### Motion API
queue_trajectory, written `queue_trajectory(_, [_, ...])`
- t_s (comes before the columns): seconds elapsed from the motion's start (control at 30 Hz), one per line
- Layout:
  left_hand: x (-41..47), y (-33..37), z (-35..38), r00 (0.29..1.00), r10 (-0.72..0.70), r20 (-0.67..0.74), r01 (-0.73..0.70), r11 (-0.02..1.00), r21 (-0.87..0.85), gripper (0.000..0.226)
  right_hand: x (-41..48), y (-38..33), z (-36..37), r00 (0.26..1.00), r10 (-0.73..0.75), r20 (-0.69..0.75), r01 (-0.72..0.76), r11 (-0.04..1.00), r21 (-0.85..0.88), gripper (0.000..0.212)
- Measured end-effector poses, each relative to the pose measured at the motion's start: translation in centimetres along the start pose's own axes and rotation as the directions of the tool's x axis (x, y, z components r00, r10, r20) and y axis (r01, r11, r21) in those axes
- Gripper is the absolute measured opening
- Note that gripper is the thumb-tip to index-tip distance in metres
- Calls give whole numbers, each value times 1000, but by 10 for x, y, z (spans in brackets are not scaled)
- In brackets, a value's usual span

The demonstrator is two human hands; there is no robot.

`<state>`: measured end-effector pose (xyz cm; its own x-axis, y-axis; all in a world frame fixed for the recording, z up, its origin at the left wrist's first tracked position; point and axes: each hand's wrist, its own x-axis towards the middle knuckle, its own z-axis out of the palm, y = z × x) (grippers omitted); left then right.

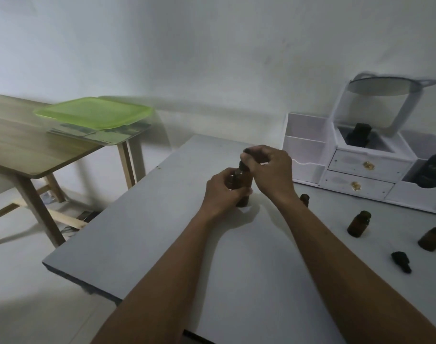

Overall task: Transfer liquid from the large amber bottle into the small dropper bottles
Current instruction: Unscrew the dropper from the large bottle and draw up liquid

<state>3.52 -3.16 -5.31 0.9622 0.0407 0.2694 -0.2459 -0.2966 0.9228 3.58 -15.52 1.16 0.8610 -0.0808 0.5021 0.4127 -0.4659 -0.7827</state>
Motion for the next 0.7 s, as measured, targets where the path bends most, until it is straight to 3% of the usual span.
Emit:
queue_trajectory(0.33, [2,0,2,1000,-22,2,22,999,-30,43,2,3,4,997,59,-44,-56,997,60,10])
queue_trajectory(0.7, [2,-4,4,999,-51,7,52,996,-69,39,0,2,8,994,15,-113,-7,998,67,3])
